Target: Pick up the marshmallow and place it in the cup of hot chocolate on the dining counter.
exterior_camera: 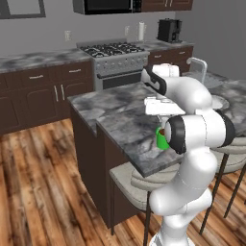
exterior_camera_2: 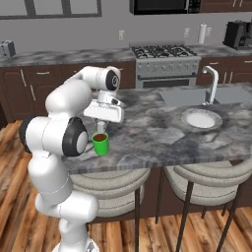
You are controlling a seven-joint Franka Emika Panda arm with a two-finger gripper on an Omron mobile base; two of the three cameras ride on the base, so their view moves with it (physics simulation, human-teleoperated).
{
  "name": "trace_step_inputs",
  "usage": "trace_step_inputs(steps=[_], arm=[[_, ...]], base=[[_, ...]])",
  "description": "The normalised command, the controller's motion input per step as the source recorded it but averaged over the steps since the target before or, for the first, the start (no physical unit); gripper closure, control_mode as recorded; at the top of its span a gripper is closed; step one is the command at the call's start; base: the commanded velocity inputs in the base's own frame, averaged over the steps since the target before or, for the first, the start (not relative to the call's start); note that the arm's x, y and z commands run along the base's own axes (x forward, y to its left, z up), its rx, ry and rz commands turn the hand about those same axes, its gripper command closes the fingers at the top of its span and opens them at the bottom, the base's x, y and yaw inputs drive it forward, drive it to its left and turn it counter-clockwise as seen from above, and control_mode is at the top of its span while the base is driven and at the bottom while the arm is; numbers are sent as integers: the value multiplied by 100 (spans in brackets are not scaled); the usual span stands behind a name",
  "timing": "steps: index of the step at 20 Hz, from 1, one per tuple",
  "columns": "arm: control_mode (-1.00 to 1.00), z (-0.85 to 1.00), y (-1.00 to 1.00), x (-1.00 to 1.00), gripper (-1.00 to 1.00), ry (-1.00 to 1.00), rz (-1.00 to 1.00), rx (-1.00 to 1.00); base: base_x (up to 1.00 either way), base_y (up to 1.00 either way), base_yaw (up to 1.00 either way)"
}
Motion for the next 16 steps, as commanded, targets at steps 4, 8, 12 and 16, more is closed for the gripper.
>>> trace_step_inputs(steps=[4,8,12,16], arm=[[-100,0,0,-23,100,2,-6,0],[-100,0,0,-27,100,1,-4,0],[-100,0,0,6,100,0,0,0],[-100,0,0,33,100,0,0,0]], base=[[0,0,0],[0,0,0],[0,0,0],[0,0,0]])
